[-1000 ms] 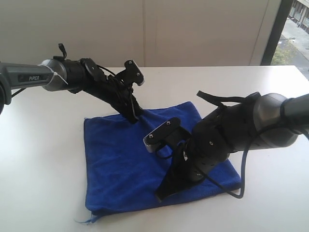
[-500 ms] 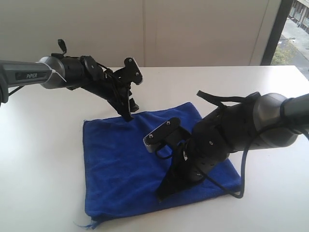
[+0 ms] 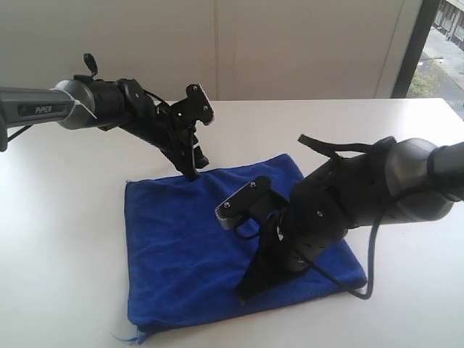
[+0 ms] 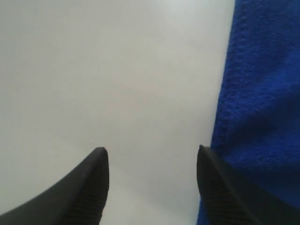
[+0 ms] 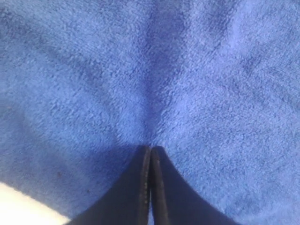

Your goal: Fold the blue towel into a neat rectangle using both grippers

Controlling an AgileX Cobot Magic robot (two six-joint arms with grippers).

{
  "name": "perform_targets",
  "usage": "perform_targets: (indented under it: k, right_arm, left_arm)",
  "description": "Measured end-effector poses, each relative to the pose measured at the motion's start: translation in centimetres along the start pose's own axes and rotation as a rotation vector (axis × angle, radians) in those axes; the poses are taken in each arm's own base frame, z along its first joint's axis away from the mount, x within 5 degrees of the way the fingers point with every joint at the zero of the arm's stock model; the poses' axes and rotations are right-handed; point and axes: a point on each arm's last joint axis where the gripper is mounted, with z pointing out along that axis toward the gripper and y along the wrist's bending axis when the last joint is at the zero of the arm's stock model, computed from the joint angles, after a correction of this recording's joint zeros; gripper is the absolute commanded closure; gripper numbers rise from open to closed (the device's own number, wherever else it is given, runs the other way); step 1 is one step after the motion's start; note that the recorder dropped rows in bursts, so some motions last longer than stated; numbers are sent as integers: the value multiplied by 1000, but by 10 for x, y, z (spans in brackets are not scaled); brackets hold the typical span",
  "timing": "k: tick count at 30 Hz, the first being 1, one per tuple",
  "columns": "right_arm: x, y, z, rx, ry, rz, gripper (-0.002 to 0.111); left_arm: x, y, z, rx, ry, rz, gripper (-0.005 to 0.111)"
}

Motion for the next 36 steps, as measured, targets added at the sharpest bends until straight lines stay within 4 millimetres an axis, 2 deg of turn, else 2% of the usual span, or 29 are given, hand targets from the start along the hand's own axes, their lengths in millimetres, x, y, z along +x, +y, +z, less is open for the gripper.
perform_targets:
  k: [3, 5, 9, 13, 18, 19, 22, 30, 32, 35, 36]
  right_arm:
    - [-7, -4, -22, 28, -73, -37, 108]
    - [-13, -13, -39, 61, -121, -25, 108]
    - [-21, -46, -65, 159, -193, 34, 108]
    - [-22, -82, -74, 225, -224, 115, 108]
    - [-29, -119, -61, 266, -259, 183, 108]
    - [-31, -123, -57, 270, -261, 185, 108]
    - [-43, -137, -45, 283, -267, 164, 108]
    - [-74, -152, -6, 266, -266, 95, 108]
    - [-77, -155, 7, 259, -239, 78, 108]
    - [-84, -159, 34, 236, -195, 56, 108]
    - [-85, -160, 37, 231, -193, 55, 108]
  left_arm:
    - [-7, 1, -12, 15, -8, -7, 47]
    - [-14, 4, -23, 7, -12, -11, 48]
    - [-28, 8, -50, -3, -14, -32, 54]
    - [-30, 2, -66, 83, 39, -63, 69]
    - [-17, -14, -62, 238, 147, -84, 103]
    - [-14, -17, -61, 265, 166, -93, 106]
    - [-8, -26, -61, 337, 219, -137, 107]
    - [2, -46, -62, 504, 281, -232, 107]
    - [9, -54, -60, 540, 303, -256, 107]
    - [29, -72, -55, 573, 346, -305, 107]
    - [31, -74, -55, 566, 346, -311, 107]
